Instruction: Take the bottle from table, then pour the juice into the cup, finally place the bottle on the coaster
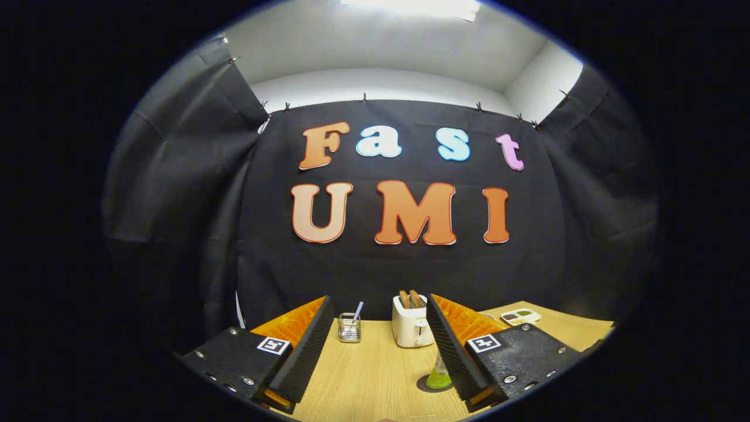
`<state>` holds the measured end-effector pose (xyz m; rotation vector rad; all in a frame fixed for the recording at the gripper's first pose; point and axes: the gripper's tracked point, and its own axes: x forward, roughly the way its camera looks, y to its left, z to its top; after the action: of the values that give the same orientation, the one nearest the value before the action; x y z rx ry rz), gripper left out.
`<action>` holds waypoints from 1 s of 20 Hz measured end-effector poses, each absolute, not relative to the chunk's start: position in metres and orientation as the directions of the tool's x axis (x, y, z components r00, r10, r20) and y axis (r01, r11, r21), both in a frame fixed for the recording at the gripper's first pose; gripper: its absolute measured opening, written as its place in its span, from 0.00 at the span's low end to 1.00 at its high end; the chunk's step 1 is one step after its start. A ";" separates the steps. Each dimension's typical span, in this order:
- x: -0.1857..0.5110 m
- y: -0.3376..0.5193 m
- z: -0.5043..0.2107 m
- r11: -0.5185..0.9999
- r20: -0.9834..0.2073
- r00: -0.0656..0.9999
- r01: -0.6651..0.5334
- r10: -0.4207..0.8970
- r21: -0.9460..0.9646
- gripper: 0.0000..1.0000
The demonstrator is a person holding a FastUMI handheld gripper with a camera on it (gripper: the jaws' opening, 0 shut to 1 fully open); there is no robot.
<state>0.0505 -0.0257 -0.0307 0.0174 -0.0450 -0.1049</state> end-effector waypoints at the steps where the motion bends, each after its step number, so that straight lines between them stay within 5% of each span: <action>1: 0.050 -0.023 -0.017 0.995 0.078 0.992 0.102 -0.103 0.023 0.94; 12: 0.045 -0.026 0.045 0.995 0.162 0.986 0.030 -0.046 0.096 0.94; 20: 0.056 -0.050 0.022 0.994 0.081 0.993 0.084 -0.090 0.074 0.94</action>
<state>0.0562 -0.0497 0.0218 0.0706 -0.0846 -0.0875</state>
